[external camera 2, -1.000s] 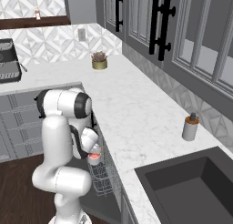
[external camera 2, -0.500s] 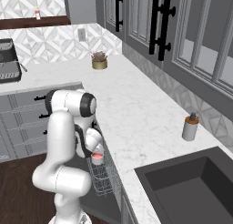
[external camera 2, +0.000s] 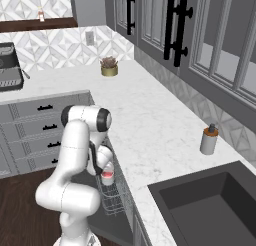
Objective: Pick up the cup and bowl from the counter, place them in the dishwasher, and close the dishwasher door.
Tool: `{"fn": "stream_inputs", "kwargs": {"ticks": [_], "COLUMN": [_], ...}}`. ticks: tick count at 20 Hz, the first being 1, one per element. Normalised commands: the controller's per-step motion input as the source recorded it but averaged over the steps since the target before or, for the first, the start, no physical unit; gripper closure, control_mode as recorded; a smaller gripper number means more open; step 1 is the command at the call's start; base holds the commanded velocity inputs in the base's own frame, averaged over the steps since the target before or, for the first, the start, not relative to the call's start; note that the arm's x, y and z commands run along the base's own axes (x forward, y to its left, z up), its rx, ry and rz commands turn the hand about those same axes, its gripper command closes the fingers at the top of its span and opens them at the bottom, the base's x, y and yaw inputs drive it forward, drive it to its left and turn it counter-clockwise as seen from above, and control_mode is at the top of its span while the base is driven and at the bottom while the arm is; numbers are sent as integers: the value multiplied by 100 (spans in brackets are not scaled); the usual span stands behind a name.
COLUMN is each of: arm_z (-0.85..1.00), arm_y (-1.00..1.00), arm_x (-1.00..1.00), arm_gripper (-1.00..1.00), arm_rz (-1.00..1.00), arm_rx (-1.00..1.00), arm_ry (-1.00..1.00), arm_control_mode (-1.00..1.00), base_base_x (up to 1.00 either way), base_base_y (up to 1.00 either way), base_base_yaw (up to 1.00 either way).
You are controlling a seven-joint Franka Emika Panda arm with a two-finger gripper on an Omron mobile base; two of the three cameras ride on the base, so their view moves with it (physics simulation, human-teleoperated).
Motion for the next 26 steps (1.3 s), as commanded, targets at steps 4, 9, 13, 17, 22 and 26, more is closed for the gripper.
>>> {"fn": "stream_inputs", "kwargs": {"ticks": [4,9,13,17,22,26], "arm_z": [5,84,100,100,100,100], "arm_y": [36,7,20,38,23,36], "arm_x": [-1,-18,-58,-71,-41,-12], "arm_gripper": [-100,-100,-100,-100,-100,-100], "arm_rz": [0,-1,0,9,11,10], "arm_rx": [0,0,0,0,0,0], "arm_ry": [0,-1,-5,-14,-11,-10], "arm_control_mode": [-100,-100,-100,-100,-100,-100], "base_base_x": [0,0,0,0,0,0], "base_base_y": [0,0,0,0,0,0], "base_base_yaw": [0,0,0,0,0,0]}}
